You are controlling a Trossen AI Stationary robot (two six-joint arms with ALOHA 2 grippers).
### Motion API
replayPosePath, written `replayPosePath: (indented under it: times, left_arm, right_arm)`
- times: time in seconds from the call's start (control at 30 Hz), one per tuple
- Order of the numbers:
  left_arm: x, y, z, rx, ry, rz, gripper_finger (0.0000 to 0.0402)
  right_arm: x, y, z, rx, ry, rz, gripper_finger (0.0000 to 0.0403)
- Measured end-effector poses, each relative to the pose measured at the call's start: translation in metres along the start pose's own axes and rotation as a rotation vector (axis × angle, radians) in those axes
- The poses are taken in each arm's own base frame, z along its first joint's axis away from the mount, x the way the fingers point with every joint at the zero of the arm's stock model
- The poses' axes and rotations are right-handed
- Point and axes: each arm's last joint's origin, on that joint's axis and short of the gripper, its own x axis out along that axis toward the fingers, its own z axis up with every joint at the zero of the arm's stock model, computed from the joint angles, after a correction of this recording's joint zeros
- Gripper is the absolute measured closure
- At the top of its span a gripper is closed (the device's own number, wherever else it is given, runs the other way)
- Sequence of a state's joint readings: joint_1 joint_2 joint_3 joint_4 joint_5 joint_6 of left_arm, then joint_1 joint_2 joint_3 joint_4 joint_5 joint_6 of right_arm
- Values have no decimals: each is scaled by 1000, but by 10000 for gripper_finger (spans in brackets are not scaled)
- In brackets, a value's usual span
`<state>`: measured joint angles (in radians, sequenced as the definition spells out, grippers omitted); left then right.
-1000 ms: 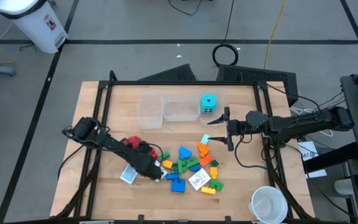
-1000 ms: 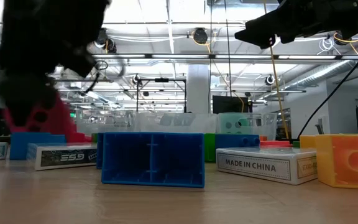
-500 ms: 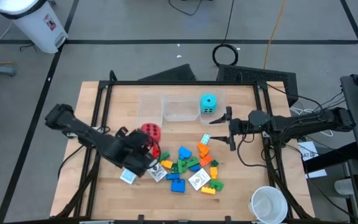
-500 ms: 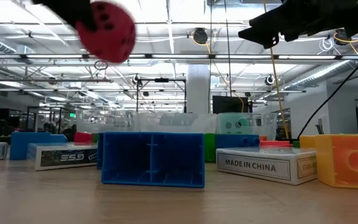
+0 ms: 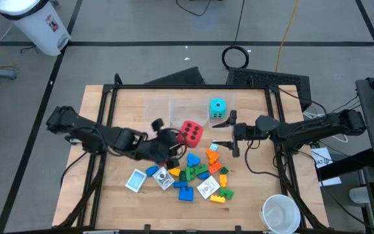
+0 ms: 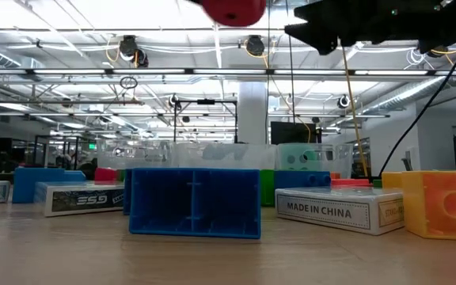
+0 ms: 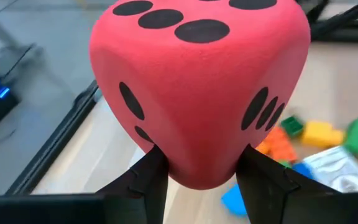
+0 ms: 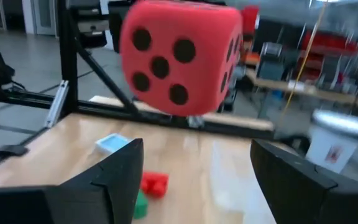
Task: Pick & Place Toys
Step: Put the red dice into the right transparent bin
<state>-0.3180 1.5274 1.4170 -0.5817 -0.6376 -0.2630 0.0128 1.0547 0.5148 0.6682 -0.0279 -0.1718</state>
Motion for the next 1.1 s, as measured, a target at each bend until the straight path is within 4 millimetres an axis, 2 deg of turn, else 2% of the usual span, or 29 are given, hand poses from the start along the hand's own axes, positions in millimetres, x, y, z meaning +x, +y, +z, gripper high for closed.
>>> replayPosePath:
  times: [0.13,0.27,0.4,0.57,0.77,0.87,1.0,1.1]
  left_arm:
    - [8,9,8,38,-26,-56,242]
    - [14,17,9,29,-13,-71,244]
    - [16,21,11,28,-14,-79,244]
    - [16,20,13,50,-37,-84,247]
    - [17,21,14,68,-38,-124,253]
    - [19,24,14,66,-29,-123,270]
    - [21,27,12,59,-10,-150,277]
    - [22,27,12,42,-4,-146,277]
  right_arm:
    - [0,-1,8,-107,-91,-18,101]
    - [0,-2,16,-106,-167,-9,71]
    - [12,-8,20,-52,-166,58,55]
    - [32,-25,20,-24,-146,78,57]
    - [50,-37,23,40,-190,260,94]
    - [54,-39,23,39,-196,286,134]
    - [56,-37,20,45,-185,294,209]
    - [56,-37,19,51,-167,302,224]
